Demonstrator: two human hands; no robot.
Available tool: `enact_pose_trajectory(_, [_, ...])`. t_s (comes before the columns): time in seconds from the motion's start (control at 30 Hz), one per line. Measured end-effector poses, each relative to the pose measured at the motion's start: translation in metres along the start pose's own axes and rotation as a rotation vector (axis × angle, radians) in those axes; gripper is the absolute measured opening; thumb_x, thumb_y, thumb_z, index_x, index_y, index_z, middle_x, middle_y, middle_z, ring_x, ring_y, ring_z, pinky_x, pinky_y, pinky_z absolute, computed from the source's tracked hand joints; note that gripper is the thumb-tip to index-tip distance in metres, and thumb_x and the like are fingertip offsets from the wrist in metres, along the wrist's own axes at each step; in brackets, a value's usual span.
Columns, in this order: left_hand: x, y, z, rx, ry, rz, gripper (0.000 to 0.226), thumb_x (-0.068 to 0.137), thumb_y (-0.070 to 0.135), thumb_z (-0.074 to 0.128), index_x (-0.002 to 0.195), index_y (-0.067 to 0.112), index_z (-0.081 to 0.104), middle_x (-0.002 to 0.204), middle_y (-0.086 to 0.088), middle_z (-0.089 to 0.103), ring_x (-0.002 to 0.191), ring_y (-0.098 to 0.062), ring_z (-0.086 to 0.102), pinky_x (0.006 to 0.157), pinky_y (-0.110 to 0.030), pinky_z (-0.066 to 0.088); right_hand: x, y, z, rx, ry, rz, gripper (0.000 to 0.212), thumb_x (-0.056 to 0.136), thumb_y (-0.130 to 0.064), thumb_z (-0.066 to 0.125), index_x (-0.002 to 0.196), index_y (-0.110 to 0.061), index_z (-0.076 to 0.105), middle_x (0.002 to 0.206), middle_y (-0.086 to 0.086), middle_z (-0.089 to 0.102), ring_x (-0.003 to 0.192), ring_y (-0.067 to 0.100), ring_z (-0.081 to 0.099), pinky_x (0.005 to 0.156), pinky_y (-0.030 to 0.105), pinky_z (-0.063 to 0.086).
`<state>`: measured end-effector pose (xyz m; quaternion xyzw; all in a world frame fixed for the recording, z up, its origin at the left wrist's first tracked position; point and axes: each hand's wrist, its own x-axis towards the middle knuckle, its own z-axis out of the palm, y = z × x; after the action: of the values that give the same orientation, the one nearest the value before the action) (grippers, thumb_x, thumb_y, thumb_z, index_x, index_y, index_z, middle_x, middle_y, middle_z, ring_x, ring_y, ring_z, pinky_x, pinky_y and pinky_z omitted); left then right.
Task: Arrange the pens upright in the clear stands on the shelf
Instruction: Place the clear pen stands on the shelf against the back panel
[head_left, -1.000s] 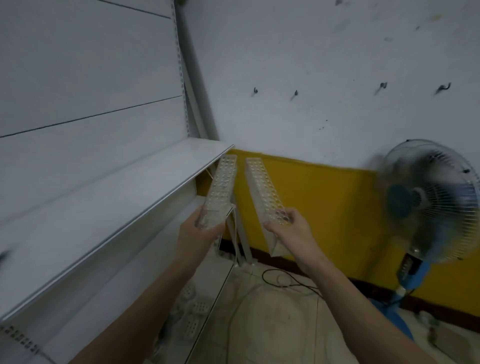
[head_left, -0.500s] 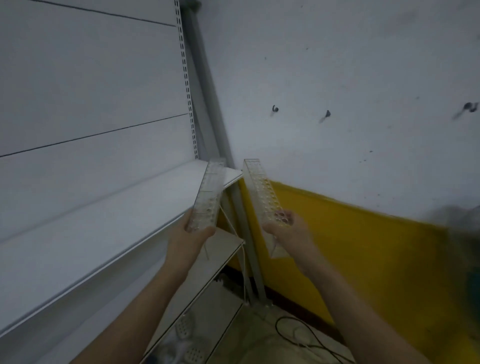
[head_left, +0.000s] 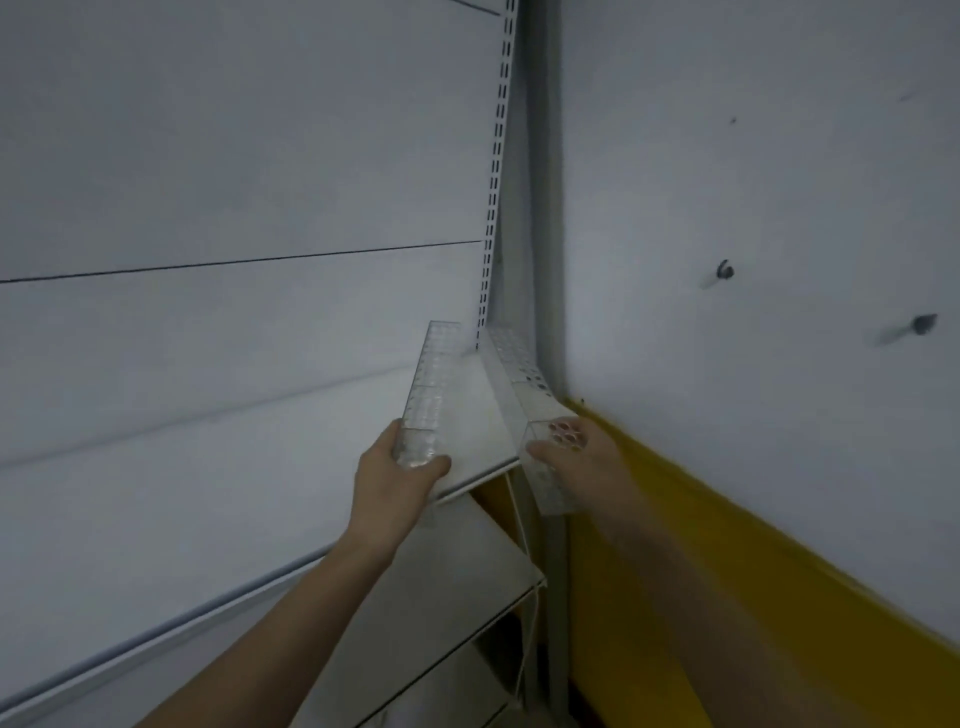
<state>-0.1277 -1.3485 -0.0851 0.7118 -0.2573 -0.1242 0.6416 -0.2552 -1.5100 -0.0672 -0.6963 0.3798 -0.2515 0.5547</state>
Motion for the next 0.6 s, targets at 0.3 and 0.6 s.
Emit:
enact_pose_trajectory(0.3, [0.032, -0.006, 0.050, 0.063, 0.248, -0.121, 0.029, 0.080, 0.010, 0.073, 0.108, 0.017, 0.067, 0.100, 0.002, 0.072, 0.090, -0.015, 0.068, 0.071, -0.023, 0.050, 0.100, -0.007, 0.005, -0.053, -0.266, -0.021, 0.049, 0.086, -0.025, 0.076, 0.128, -0.020, 0.052, 0.116, -0.005, 0.058, 0.097, 0.011, 0.054, 0.093, 0.032, 0.045])
enact_pose_trajectory(0.6, [0.048, 0.001, 0.123, 0.112, 0.489, -0.187, 0.025, 0.080, 0.011, 0.073, 0.104, 0.018, 0.067, 0.096, 0.003, 0.072, 0.089, -0.017, 0.067, 0.083, -0.038, 0.056, 0.161, 0.007, -0.015, -0.077, -0.498, -0.075, 0.062, 0.078, -0.032, 0.078, 0.132, -0.019, 0.053, 0.127, -0.001, 0.059, 0.112, 0.016, 0.057, 0.099, 0.034, 0.048])
